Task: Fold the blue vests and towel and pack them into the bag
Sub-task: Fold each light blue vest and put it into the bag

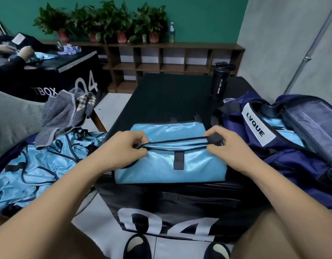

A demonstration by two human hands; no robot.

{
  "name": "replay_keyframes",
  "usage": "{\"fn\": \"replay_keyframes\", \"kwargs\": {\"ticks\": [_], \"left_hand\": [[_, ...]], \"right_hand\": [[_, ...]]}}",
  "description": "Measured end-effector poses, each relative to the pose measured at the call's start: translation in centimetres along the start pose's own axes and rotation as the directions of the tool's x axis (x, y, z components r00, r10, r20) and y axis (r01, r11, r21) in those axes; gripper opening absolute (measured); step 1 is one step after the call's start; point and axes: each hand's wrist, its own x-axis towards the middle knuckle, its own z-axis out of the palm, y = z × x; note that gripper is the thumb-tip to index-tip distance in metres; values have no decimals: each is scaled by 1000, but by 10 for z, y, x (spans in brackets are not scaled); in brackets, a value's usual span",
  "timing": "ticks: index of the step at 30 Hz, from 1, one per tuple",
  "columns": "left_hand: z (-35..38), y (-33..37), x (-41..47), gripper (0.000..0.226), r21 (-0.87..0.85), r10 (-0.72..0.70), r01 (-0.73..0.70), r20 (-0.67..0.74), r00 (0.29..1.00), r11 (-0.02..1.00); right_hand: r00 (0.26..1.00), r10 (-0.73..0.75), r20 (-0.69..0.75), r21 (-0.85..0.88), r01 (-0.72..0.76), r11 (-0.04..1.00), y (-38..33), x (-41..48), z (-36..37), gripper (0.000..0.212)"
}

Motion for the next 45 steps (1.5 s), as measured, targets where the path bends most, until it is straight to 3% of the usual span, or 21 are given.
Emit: {"fn": "replay_keyframes", "kwargs": {"ticks": [6,13,18,22,26,29,33,39,43,45], "left_hand": [[-3,-10,52,11,32,6,-1,-156,988,999],[8,-33,105,15,-60,-95,87,-132,987,994],[16,-51,122,9,-41,-156,152,-111,982,987],[22,-70,133,5,-10,-184,184,-149,972,983],[21,-82,136,20,111,-173,214,-297,939,970],[13,-72,134,22,200,-58,152,-412,909,968],[19,-43,120,19,179,97,-36,-343,934,983],[56,-34,109,12,189,99,-83,-76,992,978],[69,-38,113,28,177,74,-76,15,997,981],[71,-40,114,37,166,73,-78,35,997,983]], "right_hand": [[973,194,-126,120,-179,976,17,44,12,6],[936,265,-233,25,-267,963,32,86,22,15],[925,262,-275,-17,-277,961,42,109,32,16],[915,270,-299,-73,-304,950,55,118,40,30],[907,190,-375,-228,-289,930,63,119,38,39],[903,-2,-429,-363,-171,916,59,114,38,34],[924,-225,-309,-452,65,890,41,102,47,16],[976,-218,2,-480,192,856,46,93,64,11],[967,-254,29,-491,235,839,62,98,71,6],[963,-264,51,-528,251,812,67,100,73,19]]}}
